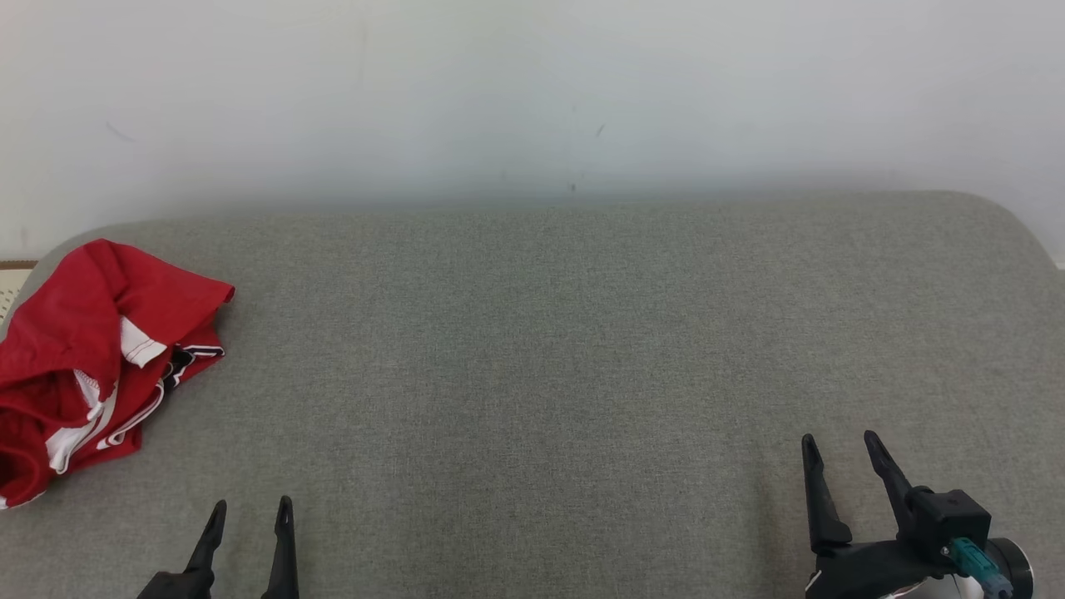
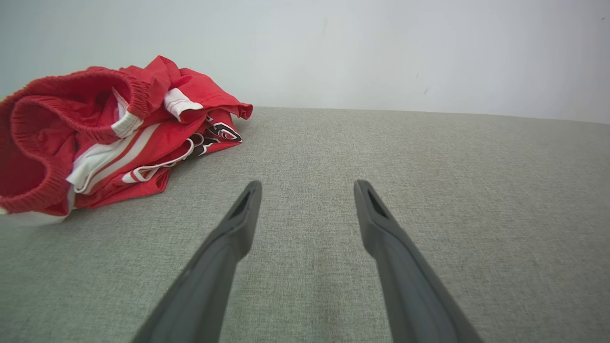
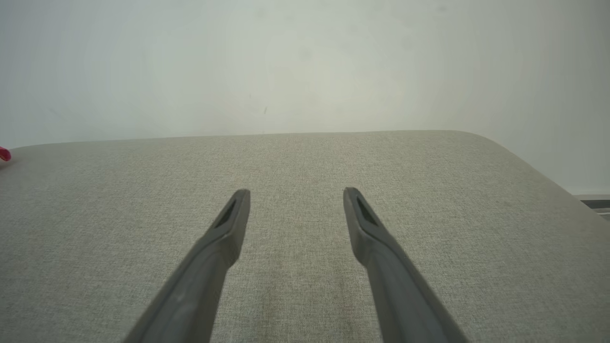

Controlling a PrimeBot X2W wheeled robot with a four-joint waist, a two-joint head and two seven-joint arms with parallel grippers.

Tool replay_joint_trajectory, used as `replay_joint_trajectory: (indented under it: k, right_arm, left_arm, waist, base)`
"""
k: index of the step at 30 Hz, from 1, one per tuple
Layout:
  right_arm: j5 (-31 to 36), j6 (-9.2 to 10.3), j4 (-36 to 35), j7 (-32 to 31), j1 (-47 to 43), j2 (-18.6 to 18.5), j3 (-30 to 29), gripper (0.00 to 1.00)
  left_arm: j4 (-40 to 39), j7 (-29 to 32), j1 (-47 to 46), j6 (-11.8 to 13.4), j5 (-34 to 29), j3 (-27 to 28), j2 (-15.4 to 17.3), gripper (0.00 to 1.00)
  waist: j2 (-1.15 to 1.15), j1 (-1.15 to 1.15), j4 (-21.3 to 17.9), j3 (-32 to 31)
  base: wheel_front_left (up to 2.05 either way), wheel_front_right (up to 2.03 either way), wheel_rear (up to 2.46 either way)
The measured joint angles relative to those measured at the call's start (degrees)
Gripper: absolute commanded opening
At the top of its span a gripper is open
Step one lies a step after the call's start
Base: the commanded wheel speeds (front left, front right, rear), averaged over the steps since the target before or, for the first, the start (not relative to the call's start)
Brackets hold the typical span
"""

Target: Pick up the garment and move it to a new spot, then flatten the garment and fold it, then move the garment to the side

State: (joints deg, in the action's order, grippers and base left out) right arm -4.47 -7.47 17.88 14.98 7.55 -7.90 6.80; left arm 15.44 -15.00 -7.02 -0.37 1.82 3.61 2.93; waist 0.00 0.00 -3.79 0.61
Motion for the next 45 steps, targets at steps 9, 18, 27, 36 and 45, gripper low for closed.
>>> replay_joint_trajectory:
  k: [9, 18, 27, 36, 45]
  right_arm:
    - [0.04, 0.0, 0.11, 0.0, -0.54, 0.3, 0.05, 1.0]
    - [-2.11, 0.0, 0.33, 0.14, -0.65, 0.01, 3.83, 1.0]
    - [-2.71, 0.0, 1.14, 0.15, 0.68, -0.89, 8.23, 1.0]
    - [-5.59, 0.0, 3.43, 0.15, 2.75, -0.22, 12.49, 1.0]
    - [-5.67, 0.0, 4.54, 0.15, 2.9, 0.1, 13.5, 1.0]
  left_arm:
    - [0.51, 0.0, 0.01, 0.04, 0.19, 0.42, -0.02, 1.0]
    - [1.44, -0.02, 0.07, 1.07, 2.68, 1.07, -0.02, 1.0]
    - [2.59, -0.01, 1.07, 1.74, 2.57, 2.58, -0.03, 1.0]
    - [3.7, -0.02, 3.24, 1.98, 2.41, 5.27, -0.05, 1.0]
    - [3.46, -0.01, 4.17, 1.99, 2.41, 6.93, -0.03, 1.0]
  waist:
    - [0.0, 0.0, 0.65, -0.06]
    - [0.0, 0.0, 4.38, -0.02]
    - [0.0, 0.0, 11.79, -0.06]
    - [0.0, 0.0, 21.58, -0.39]
    - [0.0, 0.0, 28.92, -0.99]
  base:
    - [0.0, 0.0, 0.0]
    - [0.0, 0.0, 0.0]
    - [0.0, 0.0, 0.0]
    - [0.0, 0.0, 0.0]
    - [0.0, 0.0, 0.0]
